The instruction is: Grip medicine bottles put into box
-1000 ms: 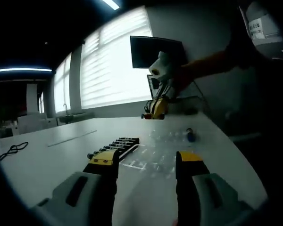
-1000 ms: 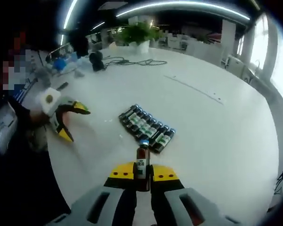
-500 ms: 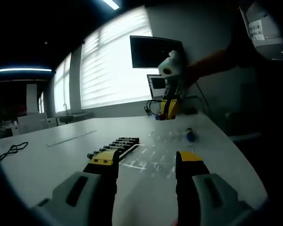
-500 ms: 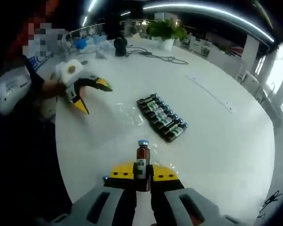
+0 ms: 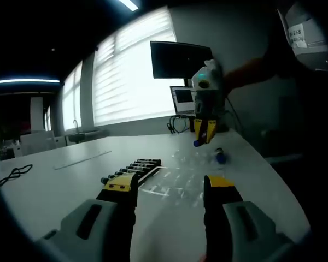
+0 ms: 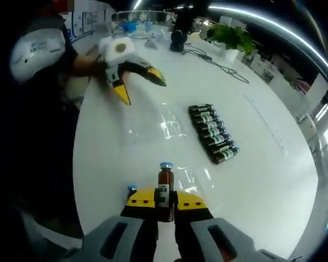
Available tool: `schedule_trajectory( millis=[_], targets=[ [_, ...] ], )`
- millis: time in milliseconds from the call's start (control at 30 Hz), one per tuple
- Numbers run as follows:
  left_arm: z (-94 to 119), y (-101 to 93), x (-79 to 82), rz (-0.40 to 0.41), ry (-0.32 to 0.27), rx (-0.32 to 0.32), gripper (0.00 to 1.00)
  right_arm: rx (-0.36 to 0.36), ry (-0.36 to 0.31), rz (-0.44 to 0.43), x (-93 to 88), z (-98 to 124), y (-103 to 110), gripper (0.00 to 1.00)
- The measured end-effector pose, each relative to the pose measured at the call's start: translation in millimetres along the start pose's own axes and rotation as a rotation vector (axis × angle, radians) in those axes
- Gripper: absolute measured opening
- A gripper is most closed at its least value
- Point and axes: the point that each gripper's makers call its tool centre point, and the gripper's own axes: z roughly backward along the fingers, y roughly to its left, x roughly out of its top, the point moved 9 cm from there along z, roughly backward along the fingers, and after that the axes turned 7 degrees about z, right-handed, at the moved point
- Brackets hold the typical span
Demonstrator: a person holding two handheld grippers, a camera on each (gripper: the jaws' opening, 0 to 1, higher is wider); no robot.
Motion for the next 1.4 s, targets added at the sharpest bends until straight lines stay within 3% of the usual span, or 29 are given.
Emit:
schedule_trajectory(
  millis=[300,633,933,1167,1400],
  targets=[
    [0,-0.1,-0.3,0.001,0.001,-0.001,0.41,0.057,0.026,0.133,-4.9,-3,3,0.07],
    [0,-0.1,-0.3,0.004,0.002,-0.004,0.41,0.145,0.062,0.219,-8.6,-14,8,0.07],
    [0,0.2,-0.5,0.005,0.004,-0.004,0.41,0.175,0.095,0.278,-7.1,-23,9,0.07],
    [0,0.2,-0.5,0.006,0.003,-0.006,0.41,0.178,0.109,0.284,-9.0,-25,10,0.07],
    [0,0.7,-0.7,0.007,0.003,-0.004,0.41,0.176,0.101,0.224,-11.2,-23,10,0.08]
  ],
)
